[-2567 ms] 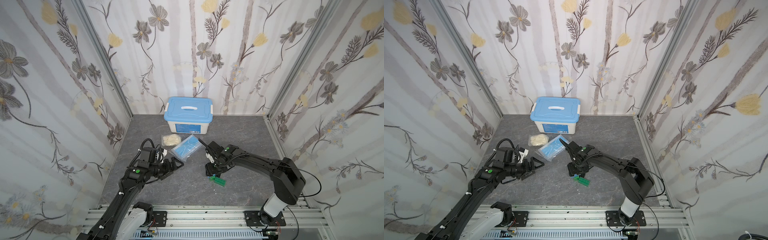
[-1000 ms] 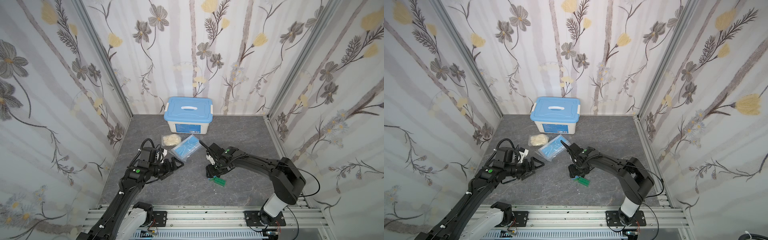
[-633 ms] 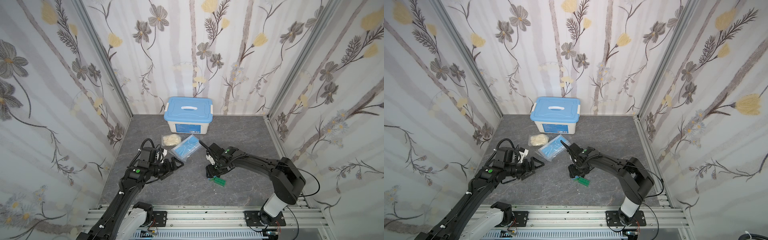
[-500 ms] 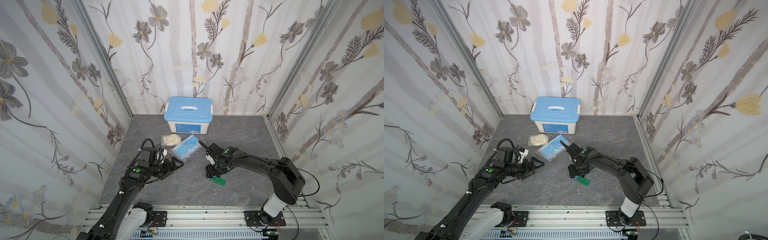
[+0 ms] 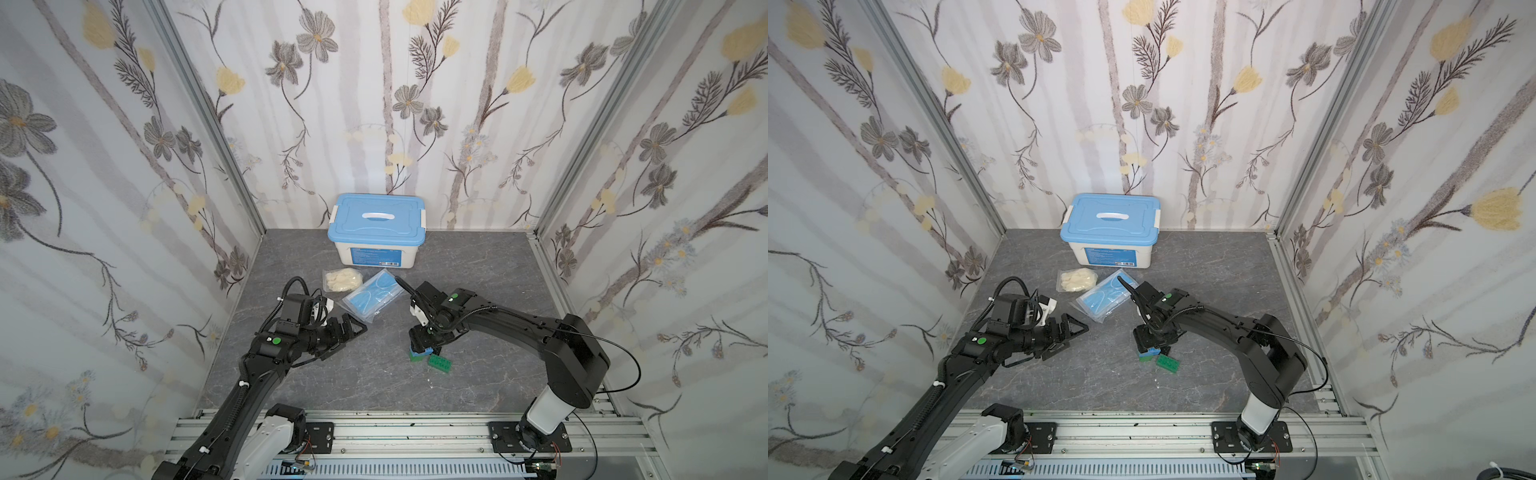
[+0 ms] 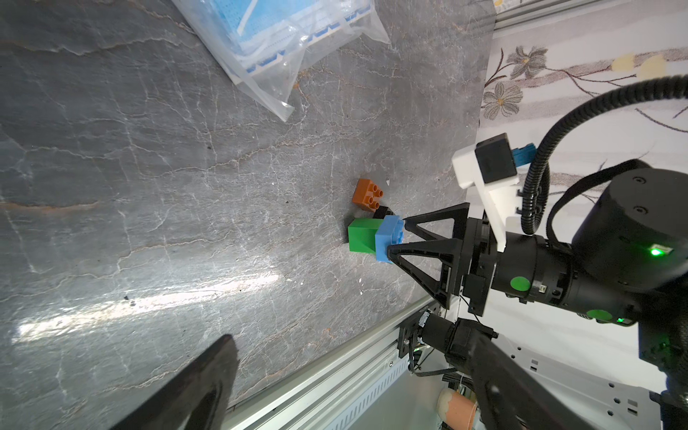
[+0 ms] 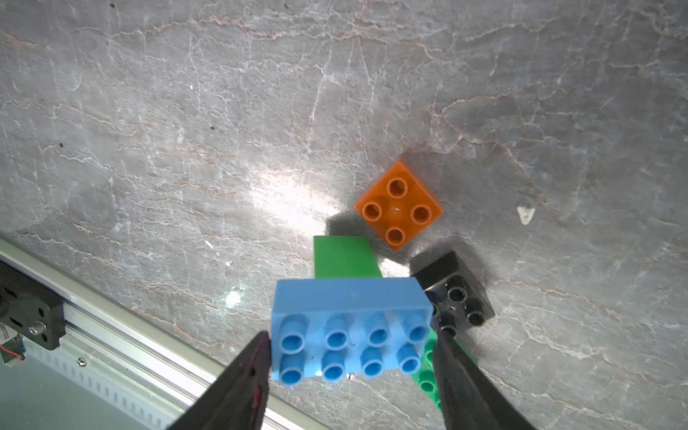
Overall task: Assemble the letter f with lego
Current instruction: Assemble the lego brick with the lego brick.
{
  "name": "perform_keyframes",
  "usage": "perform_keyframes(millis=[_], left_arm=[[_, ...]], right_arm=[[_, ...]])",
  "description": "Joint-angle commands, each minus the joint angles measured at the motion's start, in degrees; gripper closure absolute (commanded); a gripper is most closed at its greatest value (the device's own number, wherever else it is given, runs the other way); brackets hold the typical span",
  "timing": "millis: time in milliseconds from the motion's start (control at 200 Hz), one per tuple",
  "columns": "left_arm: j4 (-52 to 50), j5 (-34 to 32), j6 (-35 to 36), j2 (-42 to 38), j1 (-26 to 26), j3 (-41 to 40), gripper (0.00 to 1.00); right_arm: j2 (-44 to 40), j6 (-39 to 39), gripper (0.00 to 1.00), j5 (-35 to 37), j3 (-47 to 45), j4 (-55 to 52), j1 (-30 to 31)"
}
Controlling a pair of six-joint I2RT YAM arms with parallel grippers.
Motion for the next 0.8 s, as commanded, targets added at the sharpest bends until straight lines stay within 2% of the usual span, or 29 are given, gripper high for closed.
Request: perform_keyframes(millis=[0,260,510,590,699,794], left_arm=[[-0.16,-0.03,1.0,-0.07,0.04,0.36,0.0],[-0.09,-0.11,1.08,-0.3,0.03,0.2,0.0],[0.28,-1.9,1.21,2.79,-1.18,0.27,0.0],[0.0,-6.37,1.48,3.97,-5.57,1.38,0.0],[-0.48,-15.65,2.71,8.7,-16.85,5.25,0.0],[0.35,-20.46,6.43,13.88,-24.99,8.46,0.01]], right_arm=[[0.53,-0.86,0.29,-0.18,1.01,-0.64,0.06],[1.63,-0.44,0.25,-2.07,0.58,1.02,0.76],[-3.46,-0.16,0.24,-0.8,-0.67,2.5,-1.17],[-6.53,-0.22,0.23,0.04,-1.81,2.31,-3.83],[-10.35,-0.16,0.19,0.45,-4.23,2.04,-9.73],[-13.79,-0.51,0.07,0.12,-6.98,2.16,-13.98]])
